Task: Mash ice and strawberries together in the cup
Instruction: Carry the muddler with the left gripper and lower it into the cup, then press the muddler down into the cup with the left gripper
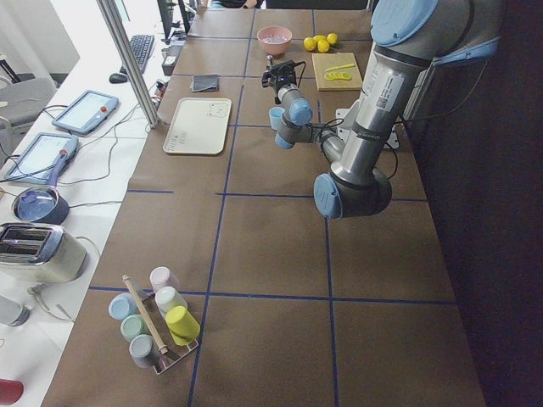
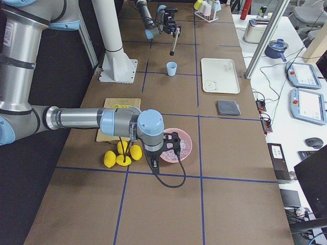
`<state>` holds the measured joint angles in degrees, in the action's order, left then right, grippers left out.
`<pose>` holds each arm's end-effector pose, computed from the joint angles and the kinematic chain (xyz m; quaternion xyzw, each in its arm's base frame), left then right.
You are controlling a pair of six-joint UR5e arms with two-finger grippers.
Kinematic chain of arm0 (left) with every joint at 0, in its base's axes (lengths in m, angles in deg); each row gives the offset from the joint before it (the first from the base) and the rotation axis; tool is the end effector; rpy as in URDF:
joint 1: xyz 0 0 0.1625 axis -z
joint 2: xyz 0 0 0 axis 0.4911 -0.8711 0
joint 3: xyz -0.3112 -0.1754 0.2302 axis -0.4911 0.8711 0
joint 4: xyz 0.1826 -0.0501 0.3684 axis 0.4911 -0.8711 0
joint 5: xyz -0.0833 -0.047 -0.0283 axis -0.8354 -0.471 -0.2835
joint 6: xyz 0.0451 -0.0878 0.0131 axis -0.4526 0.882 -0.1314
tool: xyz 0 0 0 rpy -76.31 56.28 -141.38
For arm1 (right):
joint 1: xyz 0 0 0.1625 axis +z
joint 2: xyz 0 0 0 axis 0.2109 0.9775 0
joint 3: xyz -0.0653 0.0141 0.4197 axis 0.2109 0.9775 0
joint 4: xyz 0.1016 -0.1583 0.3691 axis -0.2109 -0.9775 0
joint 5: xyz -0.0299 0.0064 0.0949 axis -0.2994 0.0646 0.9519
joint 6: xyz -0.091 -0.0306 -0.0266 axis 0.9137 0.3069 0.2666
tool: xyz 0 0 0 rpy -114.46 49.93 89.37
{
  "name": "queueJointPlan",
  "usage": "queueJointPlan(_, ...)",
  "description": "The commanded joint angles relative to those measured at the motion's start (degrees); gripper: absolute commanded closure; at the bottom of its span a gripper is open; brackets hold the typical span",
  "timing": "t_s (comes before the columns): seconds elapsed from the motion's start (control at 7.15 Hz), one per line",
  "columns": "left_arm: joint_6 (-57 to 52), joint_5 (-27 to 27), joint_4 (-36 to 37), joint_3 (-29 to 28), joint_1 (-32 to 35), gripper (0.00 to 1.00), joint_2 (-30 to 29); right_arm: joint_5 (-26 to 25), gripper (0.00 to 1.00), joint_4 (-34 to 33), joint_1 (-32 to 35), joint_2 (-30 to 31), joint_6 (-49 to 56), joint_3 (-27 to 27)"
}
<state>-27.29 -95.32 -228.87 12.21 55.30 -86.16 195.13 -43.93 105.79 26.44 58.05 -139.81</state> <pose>0.4445 -0.3688 0.2072 0.6689 0.6154 0.1297 0.3962 0.0859 -0.3559 0.6189 0.0381 -0.3785 -0.0787 0.9215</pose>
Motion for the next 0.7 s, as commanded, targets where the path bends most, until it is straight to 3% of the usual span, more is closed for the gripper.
queueJointPlan(0.0, -9.31, 4.2, -1.37, -0.52, -4.68, 0.97, -0.13, 0.0, 0.01, 0.0, -0.01, 0.0, 0.0, 0.08)
queueJointPlan(0.56, -14.02, 9.83, -1.19, -4.3, -8.48, 0.97, -1.53, 0.0, 0.01, 0.0, 0.07, 0.09, 0.0, 0.17)
